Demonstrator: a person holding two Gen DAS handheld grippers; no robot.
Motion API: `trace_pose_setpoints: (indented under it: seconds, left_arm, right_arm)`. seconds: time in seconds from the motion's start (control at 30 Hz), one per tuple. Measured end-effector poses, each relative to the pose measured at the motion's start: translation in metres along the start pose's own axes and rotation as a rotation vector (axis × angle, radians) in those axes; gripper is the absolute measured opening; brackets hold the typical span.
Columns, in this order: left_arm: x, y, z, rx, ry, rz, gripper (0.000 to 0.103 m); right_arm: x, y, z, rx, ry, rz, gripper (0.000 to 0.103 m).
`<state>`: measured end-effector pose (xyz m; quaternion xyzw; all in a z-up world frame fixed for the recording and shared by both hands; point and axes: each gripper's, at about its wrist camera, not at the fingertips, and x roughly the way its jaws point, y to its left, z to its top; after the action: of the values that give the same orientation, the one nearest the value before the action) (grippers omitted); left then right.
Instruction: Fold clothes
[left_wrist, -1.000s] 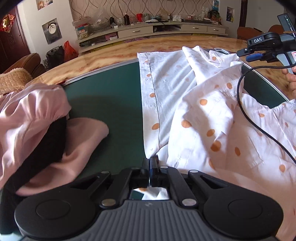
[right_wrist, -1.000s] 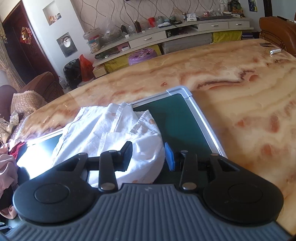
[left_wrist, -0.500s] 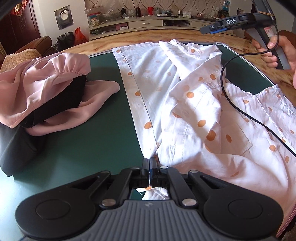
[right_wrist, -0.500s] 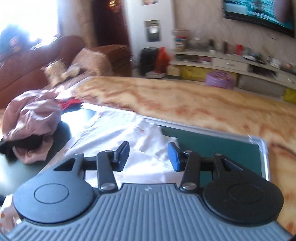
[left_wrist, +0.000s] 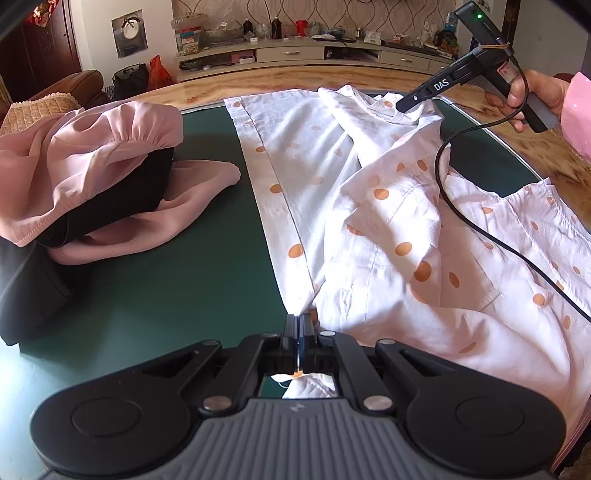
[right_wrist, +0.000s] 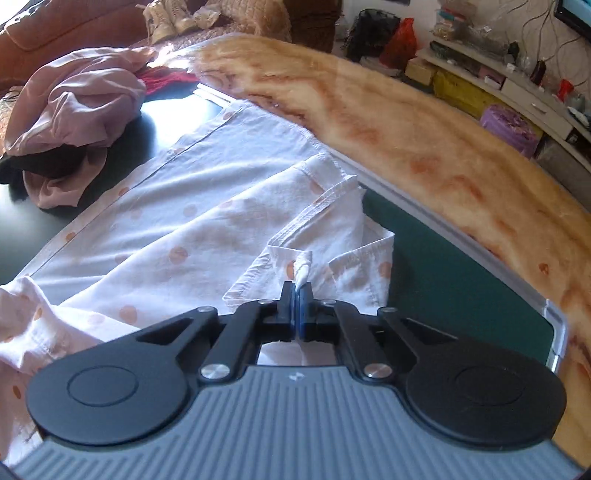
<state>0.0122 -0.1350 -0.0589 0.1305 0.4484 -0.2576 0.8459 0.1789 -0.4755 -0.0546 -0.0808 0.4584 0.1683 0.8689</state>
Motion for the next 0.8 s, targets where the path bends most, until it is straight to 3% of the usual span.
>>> trace_pose_setpoints:
  seconds: [0.1, 0.17, 0.27, 0.37, 0.47, 0.63, 0.8]
  left_arm:
    - [0.000, 0.002, -0.001, -0.005, -0.005, -0.007, 0.000]
    - [-0.001, 0.002, -0.002, -0.007, -0.008, -0.011, 0.000]
    - [-0.001, 0.004, -0.003, -0.013, -0.011, -0.020, 0.000]
    - [-0.002, 0.006, -0.004, -0.019, -0.015, -0.029, 0.000]
    - [-0.003, 0.007, -0.005, -0.025, -0.017, -0.036, 0.000]
    - [-0.004, 0.009, -0.007, -0.034, -0.019, -0.049, 0.000]
    - [-0.005, 0.012, -0.007, -0.034, -0.018, -0.061, 0.000]
  right_arm:
    - [-0.030, -0.021, 0.004, 0.168, -0.098, -0.116, 0.004]
    - [-0.059, -0.048, 0.006, 0.384, -0.181, -0.219, 0.003]
    - [-0.096, -0.087, -0.002, 0.675, -0.288, -0.268, 0.003]
    - [-0.122, -0.110, -0.010, 0.841, -0.345, -0.327, 0.003]
    - [-0.135, -0.121, -0.012, 0.917, -0.366, -0.397, 0.003]
    - [-0.146, -0.130, -0.017, 1.016, -0.440, -0.436, 0.003]
    - [-0.168, -0.133, -0.022, 1.042, -0.539, -0.502, 0.003]
